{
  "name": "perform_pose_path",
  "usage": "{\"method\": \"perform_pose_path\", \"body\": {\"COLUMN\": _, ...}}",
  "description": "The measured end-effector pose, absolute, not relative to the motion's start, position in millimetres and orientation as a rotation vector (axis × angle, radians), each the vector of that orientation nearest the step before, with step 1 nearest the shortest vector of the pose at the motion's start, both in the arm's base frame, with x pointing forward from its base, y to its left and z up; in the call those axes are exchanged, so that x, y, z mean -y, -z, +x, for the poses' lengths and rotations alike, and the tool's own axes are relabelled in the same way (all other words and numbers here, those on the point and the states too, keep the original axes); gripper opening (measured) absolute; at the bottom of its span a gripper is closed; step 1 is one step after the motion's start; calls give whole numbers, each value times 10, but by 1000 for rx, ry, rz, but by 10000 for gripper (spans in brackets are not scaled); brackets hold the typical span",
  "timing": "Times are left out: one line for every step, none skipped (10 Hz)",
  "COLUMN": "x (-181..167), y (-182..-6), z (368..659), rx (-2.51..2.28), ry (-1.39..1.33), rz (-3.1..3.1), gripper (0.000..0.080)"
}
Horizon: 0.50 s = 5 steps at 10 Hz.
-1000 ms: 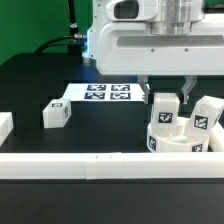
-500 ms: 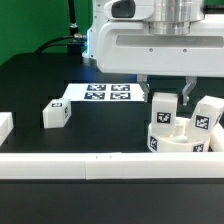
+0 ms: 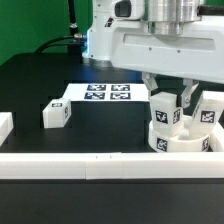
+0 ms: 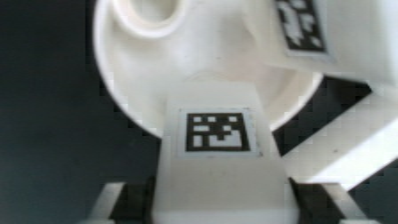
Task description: Assemble stool
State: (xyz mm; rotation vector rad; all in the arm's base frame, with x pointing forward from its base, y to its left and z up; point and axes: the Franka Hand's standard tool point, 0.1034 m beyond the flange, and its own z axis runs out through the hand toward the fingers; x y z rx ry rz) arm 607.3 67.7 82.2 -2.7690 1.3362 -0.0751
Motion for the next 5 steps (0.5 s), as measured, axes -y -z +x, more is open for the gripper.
{"method": "perform_pose_path", "body": {"x": -722, "y": -821, "z": 6077, "rx": -1509, "ry": 73, "rz": -2652, "gripper": 337}}
{"method": "perform_pose_path", "body": {"x": -743, "y": -821, "z": 6078, "rx": -1580, "ry": 69, "rz": -2605, "gripper": 337}}
{"method": "perform_pose_path", "body": {"x": -745, "y": -821, "z": 6079, "rx": -1632, "ry": 66, "rz": -2570, "gripper": 337}}
{"method": "perform_pose_path", "body": {"x": -754, "y": -820, "z": 6078, "rx": -1728, "ry": 55, "rz": -2498, "gripper": 337}}
{"method": "perform_pose_path", "body": {"x": -758, "y": -819, "z": 6077, "rx": -1782, "ry": 51, "rz": -2459, "gripper": 337}}
